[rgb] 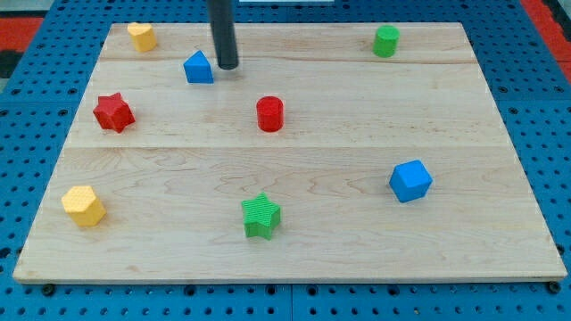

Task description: Push the green circle to the bottom right of the red circle

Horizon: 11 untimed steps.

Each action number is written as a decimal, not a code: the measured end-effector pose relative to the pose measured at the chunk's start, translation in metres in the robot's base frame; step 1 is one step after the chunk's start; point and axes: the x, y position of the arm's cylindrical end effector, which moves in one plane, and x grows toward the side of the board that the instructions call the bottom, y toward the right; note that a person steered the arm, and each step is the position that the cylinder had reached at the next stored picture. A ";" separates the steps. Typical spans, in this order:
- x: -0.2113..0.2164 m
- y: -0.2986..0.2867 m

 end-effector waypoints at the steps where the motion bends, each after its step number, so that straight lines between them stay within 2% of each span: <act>1: -0.033 0.017; 3: -0.080 0.186; 5: -0.089 0.259; 8: -0.028 0.212; 10: -0.028 0.182; 11: 0.004 0.155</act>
